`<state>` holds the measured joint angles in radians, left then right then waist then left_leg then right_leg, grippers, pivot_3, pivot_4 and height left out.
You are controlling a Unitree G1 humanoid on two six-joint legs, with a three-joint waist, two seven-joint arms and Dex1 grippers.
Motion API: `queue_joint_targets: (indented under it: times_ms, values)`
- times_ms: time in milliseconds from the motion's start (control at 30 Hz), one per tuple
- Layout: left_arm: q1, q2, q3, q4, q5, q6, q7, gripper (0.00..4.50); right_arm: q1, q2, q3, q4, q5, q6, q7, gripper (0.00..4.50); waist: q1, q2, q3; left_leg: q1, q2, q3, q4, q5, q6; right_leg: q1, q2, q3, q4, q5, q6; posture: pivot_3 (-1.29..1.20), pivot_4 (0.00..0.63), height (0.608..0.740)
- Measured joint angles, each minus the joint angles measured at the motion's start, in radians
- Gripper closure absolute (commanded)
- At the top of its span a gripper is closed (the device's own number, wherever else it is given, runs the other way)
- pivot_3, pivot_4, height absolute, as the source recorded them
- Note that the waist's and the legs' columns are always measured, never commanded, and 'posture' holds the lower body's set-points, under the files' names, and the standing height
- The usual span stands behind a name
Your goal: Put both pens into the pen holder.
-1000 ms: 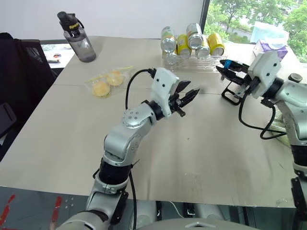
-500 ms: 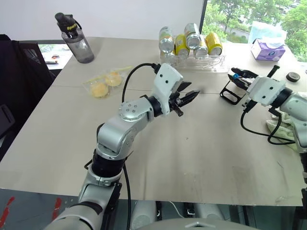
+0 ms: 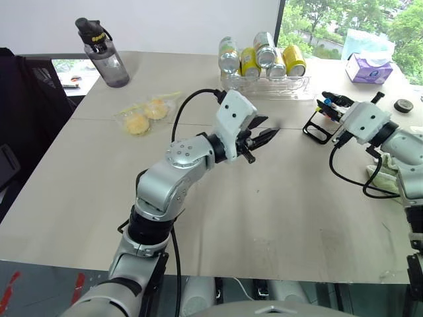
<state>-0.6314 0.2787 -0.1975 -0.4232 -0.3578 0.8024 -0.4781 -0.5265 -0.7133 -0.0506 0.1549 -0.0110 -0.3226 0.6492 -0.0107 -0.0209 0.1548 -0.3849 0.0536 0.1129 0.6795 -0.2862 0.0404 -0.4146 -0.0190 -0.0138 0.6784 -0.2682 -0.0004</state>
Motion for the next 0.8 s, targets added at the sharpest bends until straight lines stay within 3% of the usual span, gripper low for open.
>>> queue_joint_targets:
  times_ms: [333, 400, 600, 667, 800]
  values:
    - [0.007, 0.007, -0.008, 0.000, 0.000, 0.004, -0.001, 2.59, -0.042, 0.025, 0.004, 0.122, -0.001, -0.016, -0.001, 4.45, -0.001, 0.000, 0.000, 0.001, 0.000, 0.000, 0.000, 0.000, 0.000, 0.000, 0.000, 0.000, 0.001, 0.000, 0.000, 0.00, 0.150, 0.739]
    - [0.007, 0.007, -0.009, 0.000, 0.000, 0.005, -0.001, 2.29, -0.047, 0.025, 0.010, 0.139, -0.015, -0.034, -0.002, 3.41, -0.001, 0.000, 0.000, 0.000, 0.000, 0.000, 0.000, 0.000, 0.000, 0.000, 0.000, 0.000, 0.000, 0.000, 0.000, 0.00, 0.150, 0.739]
    - [0.007, 0.010, -0.010, -0.001, 0.000, 0.008, -0.001, 2.29, -0.070, 0.024, 0.034, 0.219, -0.073, -0.092, -0.028, 0.68, -0.001, 0.000, 0.000, 0.001, 0.000, 0.001, 0.000, 0.000, 0.000, 0.000, 0.000, 0.001, 0.001, 0.000, 0.000, 0.00, 0.150, 0.739]
    - [0.007, 0.010, -0.010, -0.001, 0.000, 0.009, -0.001, 2.29, -0.082, 0.024, 0.035, 0.240, -0.086, -0.117, -0.041, 0.03, -0.002, 0.001, 0.000, 0.001, 0.000, 0.001, 0.000, 0.000, -0.001, 0.000, 0.000, 0.001, 0.001, 0.000, 0.000, 0.00, 0.150, 0.739]
    - [0.007, 0.010, -0.010, -0.017, 0.000, 0.018, 0.000, 2.29, -0.093, 0.024, 0.035, 0.261, -0.089, -0.144, -0.063, 0.03, -0.001, 0.001, 0.000, 0.001, 0.000, 0.001, 0.000, 0.000, -0.001, 0.000, 0.000, 0.001, 0.001, 0.000, 0.000, 0.00, 0.150, 0.739]
